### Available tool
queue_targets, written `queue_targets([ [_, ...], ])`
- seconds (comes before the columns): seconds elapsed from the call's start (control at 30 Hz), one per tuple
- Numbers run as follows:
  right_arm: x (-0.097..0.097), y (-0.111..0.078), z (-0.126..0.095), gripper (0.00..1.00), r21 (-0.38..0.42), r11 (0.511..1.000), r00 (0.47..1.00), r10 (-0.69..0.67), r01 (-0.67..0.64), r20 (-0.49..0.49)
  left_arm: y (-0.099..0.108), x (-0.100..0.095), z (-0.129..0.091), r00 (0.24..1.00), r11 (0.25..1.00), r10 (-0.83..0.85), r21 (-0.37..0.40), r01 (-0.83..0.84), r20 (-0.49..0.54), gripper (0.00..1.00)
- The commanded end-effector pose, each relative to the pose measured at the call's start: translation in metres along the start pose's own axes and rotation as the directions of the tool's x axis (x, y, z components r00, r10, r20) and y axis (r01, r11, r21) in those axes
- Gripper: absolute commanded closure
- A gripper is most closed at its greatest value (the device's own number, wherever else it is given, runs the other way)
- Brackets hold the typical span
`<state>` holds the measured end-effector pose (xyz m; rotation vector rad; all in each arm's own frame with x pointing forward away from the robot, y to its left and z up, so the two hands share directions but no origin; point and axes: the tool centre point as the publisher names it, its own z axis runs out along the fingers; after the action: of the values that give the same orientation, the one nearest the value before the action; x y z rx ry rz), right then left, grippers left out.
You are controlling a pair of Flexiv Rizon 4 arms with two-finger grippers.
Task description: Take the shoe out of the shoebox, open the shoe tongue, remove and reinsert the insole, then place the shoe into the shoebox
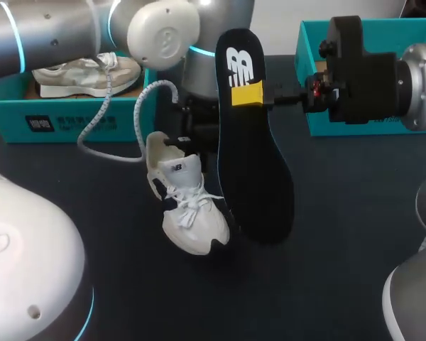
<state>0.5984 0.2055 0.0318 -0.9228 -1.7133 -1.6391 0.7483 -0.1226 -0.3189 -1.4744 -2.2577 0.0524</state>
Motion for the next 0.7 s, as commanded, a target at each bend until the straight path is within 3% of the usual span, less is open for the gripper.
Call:
queue_targets([
  [0.03, 0.009, -0.006, 0.004, 1.0, -0.077, 0.997, 1.0, 0.001, -0.001, 0.009, 0.0, -0.004, -0.004, 0.999, 1.0, -0.004, 0.0, 0.004, -0.043, 1.0],
  [0.1, 0.009, -0.006, 0.004, 1.0, -0.077, 0.997, 1.0, 0.001, -0.001, 0.009, -0.003, -0.006, -0.001, 0.998, 1.0, 0.027, 0.009, -0.026, -0.06, 1.0],
  [0.3, 0.009, -0.006, 0.004, 1.0, -0.077, 0.997, 1.0, 0.001, -0.001, 0.009, -0.016, -0.018, 0.004, 0.988, 0.982, 0.142, -0.118, -0.148, -0.058, 1.0],
  [0.7, 0.009, -0.006, 0.004, 1.0, -0.077, 0.997, 1.0, 0.001, -0.001, 0.009, -0.039, -0.038, 0.028, 0.974, 0.955, 0.224, -0.188, -0.228, -0.041, 1.0],
])
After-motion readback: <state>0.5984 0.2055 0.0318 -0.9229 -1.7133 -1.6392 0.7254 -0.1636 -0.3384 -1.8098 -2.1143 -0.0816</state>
